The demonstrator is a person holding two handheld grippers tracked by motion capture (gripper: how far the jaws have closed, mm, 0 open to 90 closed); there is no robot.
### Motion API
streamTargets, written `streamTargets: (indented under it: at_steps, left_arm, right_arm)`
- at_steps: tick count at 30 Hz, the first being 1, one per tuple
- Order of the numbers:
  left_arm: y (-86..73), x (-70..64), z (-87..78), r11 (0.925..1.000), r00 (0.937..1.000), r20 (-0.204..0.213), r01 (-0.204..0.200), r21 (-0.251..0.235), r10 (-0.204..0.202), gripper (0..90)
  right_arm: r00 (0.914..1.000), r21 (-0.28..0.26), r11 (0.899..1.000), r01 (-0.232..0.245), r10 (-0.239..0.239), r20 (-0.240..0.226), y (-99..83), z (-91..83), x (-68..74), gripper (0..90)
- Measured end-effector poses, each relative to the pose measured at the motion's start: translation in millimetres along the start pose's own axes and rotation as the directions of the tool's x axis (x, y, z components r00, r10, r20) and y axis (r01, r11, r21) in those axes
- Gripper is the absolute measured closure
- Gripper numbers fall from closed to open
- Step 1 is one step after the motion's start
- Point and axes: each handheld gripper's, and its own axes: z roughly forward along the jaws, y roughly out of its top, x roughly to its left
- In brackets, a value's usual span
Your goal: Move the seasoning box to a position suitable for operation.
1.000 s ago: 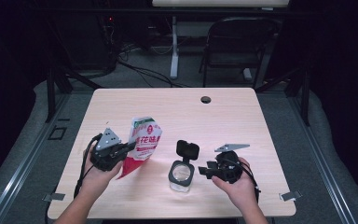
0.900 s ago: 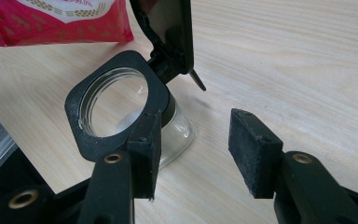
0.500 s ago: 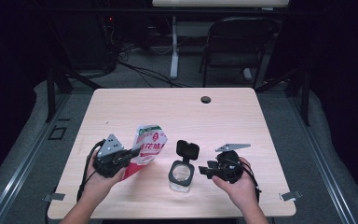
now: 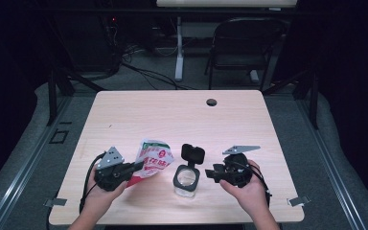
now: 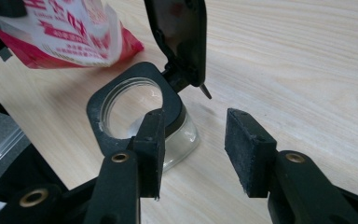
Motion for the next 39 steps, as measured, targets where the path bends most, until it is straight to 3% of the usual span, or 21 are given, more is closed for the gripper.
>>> streamTargets:
  at_steps: [7, 15, 29, 39]
  left_arm:
    - [-8.8, -3.9, 5.1, 0.9997, 0.9998, 0.02, -0.005, 0.023, 0.005, 90.0]
    - [-15.4, -2.8, 5.3, 0.9994, 0.9994, 0.024, 0.023, 0.025, -0.024, 90.0]
    - [-18.0, -3.6, 6.1, 0.9989, 0.9987, 0.03, 0.04, 0.025, -0.041, 90.0]
    - [-17.9, -2.8, 5.5, 0.9992, 0.9992, 0.027, 0.029, 0.027, -0.03, 90.0]
  right_arm:
    - [0.9997, -0.012, 1.0, 0.02, -0.02, -0.015, 3.8, -3.0, 6.5, 59.3]
    - [0.9983, -0.005, 0.999, 0.043, -0.043, -0.04, 10.5, -2.4, 14.2, 59.9]
    - [0.9955, 0.006, 0.998, 0.067, -0.067, -0.067, 17.5, 9.2, 21.5, 59.9]
    - [0.9931, 0.025, 0.996, 0.086, -0.083, -0.083, 25.6, 19.6, 29.1, 59.7]
